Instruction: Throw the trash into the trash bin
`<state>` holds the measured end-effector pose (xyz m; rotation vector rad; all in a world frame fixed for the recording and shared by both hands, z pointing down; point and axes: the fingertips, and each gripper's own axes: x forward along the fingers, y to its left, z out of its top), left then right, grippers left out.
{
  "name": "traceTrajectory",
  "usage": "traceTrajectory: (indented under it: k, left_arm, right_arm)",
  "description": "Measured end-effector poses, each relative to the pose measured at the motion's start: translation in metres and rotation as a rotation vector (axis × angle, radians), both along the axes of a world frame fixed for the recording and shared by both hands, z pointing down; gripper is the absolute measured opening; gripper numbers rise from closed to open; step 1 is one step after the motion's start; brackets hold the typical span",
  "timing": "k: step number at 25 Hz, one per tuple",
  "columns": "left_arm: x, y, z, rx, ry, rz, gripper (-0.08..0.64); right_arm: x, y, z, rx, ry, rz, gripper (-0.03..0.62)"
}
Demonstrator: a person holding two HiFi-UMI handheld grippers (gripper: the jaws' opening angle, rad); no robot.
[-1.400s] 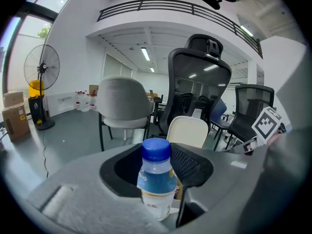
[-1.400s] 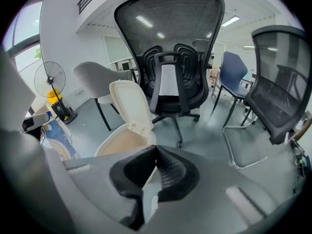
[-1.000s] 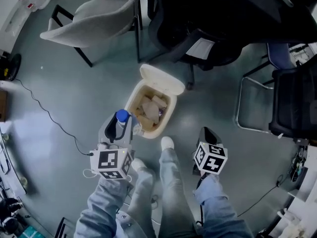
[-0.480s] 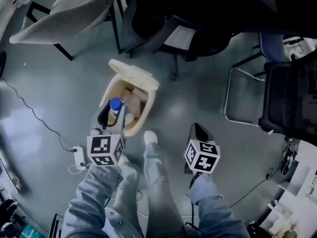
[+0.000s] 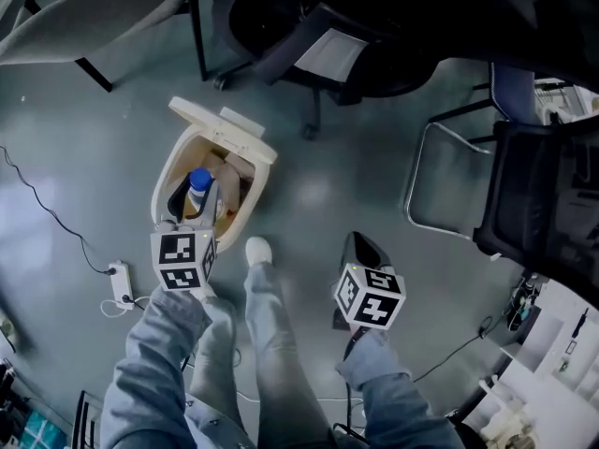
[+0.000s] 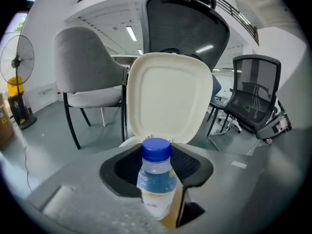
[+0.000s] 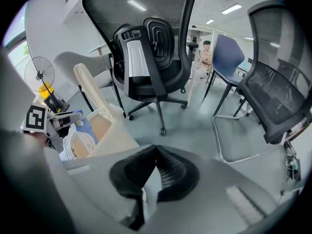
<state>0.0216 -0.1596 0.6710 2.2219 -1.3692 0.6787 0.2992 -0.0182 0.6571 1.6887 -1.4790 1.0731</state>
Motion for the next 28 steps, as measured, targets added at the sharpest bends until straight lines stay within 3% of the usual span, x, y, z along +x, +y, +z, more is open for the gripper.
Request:
traceTrajectory:
  k: [10,13,28]
  left_arm:
    - [-0.001,-0.003,0.013,-0.033,0.031,-0.026,0.192]
    - [-0.005,-0.004,0.013,-0.028,0.031,-0.032,0.245]
    - [-0.038,-0.004,-0.002,0.003,0.043,-0.106,0.242]
  right_arm:
    - [-0.008,-0.008,0.011,-0.023,0.000,-0.038,0.003]
    - [-0.011,-0.011,0.013,-0.026,0.008,-0.051,0.003]
    - [-0.027,-0.019,0.012,-0.021,-0.001,-0.065,0.003]
